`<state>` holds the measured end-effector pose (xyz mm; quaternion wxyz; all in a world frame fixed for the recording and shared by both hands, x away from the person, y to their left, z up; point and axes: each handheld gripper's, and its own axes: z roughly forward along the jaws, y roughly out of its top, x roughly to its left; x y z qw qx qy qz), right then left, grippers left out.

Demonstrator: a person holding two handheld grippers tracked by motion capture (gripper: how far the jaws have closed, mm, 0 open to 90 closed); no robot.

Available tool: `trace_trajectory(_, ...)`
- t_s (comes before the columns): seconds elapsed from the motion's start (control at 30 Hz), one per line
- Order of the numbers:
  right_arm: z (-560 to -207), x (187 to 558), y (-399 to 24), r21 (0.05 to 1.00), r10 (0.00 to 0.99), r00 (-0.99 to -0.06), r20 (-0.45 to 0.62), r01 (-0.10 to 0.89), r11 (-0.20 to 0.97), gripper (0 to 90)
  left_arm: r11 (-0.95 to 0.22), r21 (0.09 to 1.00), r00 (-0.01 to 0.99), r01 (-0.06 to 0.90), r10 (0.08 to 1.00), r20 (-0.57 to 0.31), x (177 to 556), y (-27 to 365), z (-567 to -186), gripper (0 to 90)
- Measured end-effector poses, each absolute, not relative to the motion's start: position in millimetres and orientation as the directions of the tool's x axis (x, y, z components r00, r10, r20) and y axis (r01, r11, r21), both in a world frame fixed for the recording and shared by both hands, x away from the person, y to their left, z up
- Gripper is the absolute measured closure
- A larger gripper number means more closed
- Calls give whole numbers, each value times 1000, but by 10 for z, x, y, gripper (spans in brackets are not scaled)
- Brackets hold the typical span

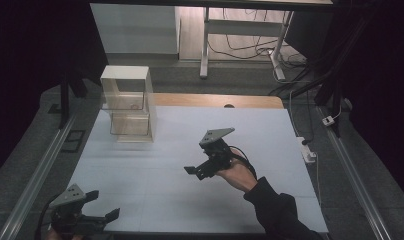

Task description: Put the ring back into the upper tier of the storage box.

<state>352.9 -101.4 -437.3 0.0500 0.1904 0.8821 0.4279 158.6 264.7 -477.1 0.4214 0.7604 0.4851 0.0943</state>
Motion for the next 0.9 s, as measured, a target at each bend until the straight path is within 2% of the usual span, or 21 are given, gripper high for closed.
trace_trajectory(0.4,-4415,3375,-1344,770,436,-892,116,358,528,0,-181,735,517,654,815,-260,1581,2639,-4769,7)
trace_trajectory(0.9,-4452,3121,-1837,751,504,-859,95,394,530,0,-183,737,517,651,818,-253,1577,2634,-4767,2)
